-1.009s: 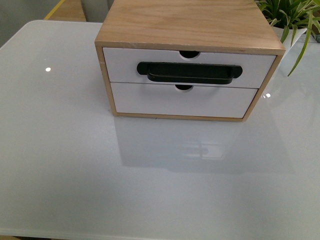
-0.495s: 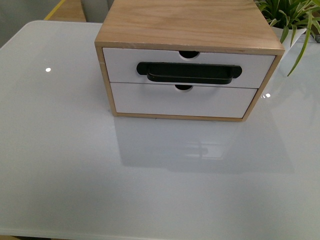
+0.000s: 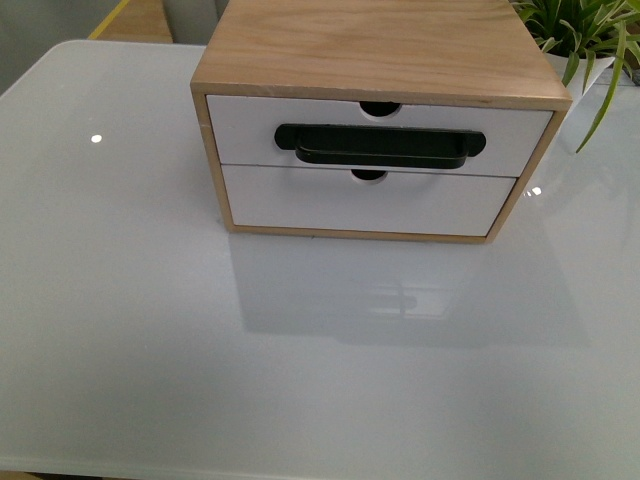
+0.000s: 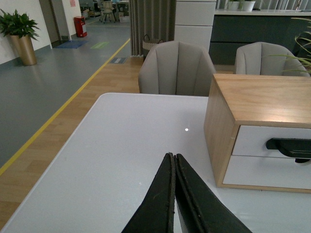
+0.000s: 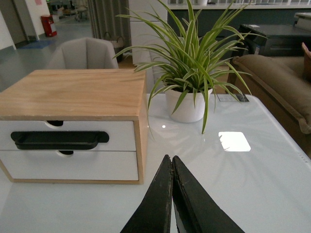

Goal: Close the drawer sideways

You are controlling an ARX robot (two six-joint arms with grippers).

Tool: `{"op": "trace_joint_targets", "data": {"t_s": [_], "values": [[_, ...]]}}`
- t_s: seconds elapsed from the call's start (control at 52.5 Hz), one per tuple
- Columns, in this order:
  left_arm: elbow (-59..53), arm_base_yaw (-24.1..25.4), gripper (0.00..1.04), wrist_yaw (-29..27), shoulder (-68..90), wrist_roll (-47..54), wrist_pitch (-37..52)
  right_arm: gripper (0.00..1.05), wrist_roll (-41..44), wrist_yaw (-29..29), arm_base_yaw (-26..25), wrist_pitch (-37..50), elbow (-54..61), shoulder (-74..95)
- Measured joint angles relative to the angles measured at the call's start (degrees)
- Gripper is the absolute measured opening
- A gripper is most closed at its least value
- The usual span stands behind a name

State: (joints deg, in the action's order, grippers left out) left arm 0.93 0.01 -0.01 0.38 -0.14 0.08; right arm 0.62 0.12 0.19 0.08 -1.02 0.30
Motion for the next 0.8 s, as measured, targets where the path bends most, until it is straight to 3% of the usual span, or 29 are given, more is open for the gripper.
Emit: {"op": "trace_joint_targets", "data": {"t_s": [0.19,0.266,0.533,0.571,0.666,0.723,0.799], "values": [[0.0,0.0,0.02,0.0,0.0,0.0,0.0,0.02,0.0,0.0,0.0,0.0,0.0,0.0],[0.0,0.0,0.16,0.0,0.0,-0.1,0.0,0.03,0.0,0.0,0.0,0.0,0.0,0.0],[0.0,0.0,0.59,0.0,0.0,-0.1,0.0,0.46,0.0,0.0,0.0,0.0,0.0,0.0],[0.0,0.0,0.72,0.0,0.0,-0.1,0.0,0.58,0.0,0.0,0.0,0.0,0.0,0.0],[0.0,0.0,0.89,0.0,0.0,-0.1,0.0,0.76,0.0,0.0,0.0,0.0,0.0,0.0],[0.0,0.0,0.97,0.0,0.0,0.0,0.0,0.85,0.0,0.0,0.0,0.0,0.0,0.0],[0.0,0.0,0.96,0.0,0.0,0.0,0.0,0.96,0.0,0.0,0.0,0.0,0.0,0.0]]}}
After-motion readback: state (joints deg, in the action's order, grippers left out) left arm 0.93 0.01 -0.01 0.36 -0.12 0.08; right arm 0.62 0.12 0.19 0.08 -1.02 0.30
